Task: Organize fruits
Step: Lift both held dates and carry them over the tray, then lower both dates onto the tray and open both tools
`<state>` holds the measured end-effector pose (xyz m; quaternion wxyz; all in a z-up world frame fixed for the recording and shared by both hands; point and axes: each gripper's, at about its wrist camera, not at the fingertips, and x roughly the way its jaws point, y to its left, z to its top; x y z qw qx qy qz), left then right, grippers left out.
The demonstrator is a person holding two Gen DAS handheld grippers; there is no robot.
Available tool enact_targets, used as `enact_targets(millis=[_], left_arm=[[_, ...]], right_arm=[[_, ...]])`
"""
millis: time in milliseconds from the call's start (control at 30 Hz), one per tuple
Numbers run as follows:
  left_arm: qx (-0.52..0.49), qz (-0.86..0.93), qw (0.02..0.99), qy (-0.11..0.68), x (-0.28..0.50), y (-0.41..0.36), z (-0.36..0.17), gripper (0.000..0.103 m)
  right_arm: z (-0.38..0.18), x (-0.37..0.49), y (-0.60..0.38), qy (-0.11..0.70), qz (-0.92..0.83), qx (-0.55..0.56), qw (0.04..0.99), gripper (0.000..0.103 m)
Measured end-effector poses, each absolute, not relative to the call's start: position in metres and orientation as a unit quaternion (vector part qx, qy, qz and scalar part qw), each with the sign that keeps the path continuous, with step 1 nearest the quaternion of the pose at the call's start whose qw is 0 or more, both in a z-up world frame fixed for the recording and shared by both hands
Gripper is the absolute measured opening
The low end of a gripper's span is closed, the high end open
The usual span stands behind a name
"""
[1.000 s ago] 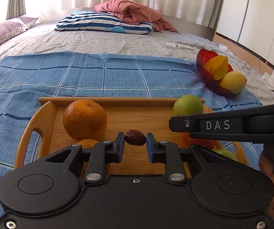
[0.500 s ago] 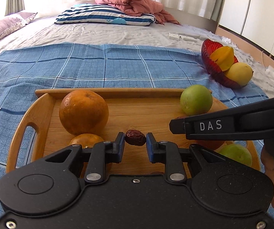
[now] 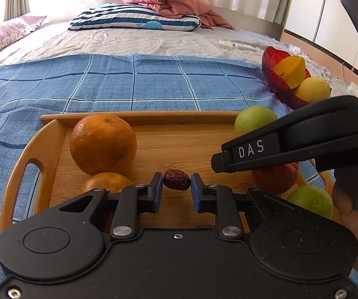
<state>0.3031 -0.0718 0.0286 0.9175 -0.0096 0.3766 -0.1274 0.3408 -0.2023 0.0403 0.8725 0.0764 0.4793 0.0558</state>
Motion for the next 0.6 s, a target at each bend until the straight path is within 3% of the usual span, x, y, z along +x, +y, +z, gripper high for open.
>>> enact_targets(millis=[433, 600], left_arm=[[-0.01, -0.128, 0.917, 0.377, 0.3028, -0.0714, 0.0292, 0.023], [-0.009, -0.127, 0.918, 0.376, 0.3024, -0.0711, 0.0297, 0.024]], right_arm=[[0.0381, 0.3451, -0.1987, 0.488, 0.052, 0.08, 0.868, 0.035], [0.038, 0.3441, -0.1992, 0.486, 0.055, 0.078, 0.869, 0.04]])
